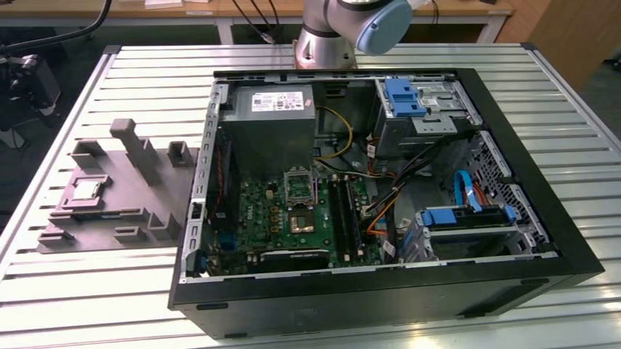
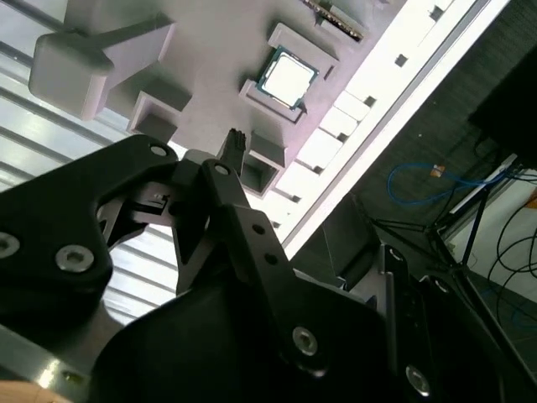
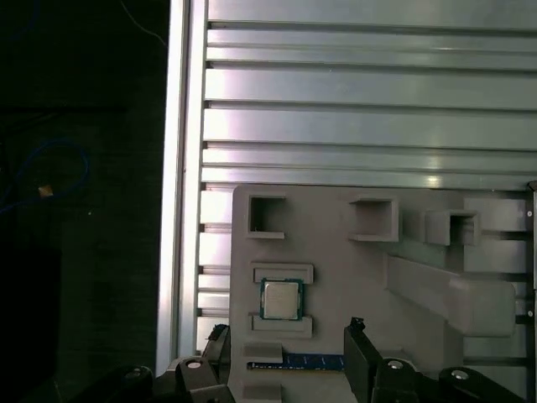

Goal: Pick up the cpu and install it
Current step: 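Pick up the cpu and move it towards the insertion slot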

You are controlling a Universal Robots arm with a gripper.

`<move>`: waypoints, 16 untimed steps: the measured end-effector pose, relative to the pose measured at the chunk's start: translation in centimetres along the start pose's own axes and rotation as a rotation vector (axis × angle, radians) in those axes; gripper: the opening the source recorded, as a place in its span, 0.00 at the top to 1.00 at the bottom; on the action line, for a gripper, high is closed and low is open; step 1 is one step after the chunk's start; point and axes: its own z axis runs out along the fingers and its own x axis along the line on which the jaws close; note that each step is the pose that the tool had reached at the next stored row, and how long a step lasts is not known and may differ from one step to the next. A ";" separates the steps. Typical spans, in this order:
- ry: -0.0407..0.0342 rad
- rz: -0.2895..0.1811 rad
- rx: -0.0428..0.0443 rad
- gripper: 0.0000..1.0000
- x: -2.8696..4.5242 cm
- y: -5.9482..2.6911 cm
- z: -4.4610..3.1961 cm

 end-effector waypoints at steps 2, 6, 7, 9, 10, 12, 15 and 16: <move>0.0000 0.000 0.0000 0.35 0.00 0.00 0.00; 0.0000 0.000 0.0000 0.37 0.00 0.00 0.00; 0.0000 0.000 0.0000 0.44 0.00 -0.01 0.00; 0.0000 0.000 0.0000 0.44 0.00 0.00 0.00; 0.0000 0.000 0.0000 0.44 0.00 0.00 0.00; 0.0000 0.000 0.0000 0.44 0.00 0.00 0.00; 0.0001 -0.001 0.0000 0.44 0.00 -0.01 0.02; 0.0002 -0.001 0.0000 0.44 0.00 -0.01 0.03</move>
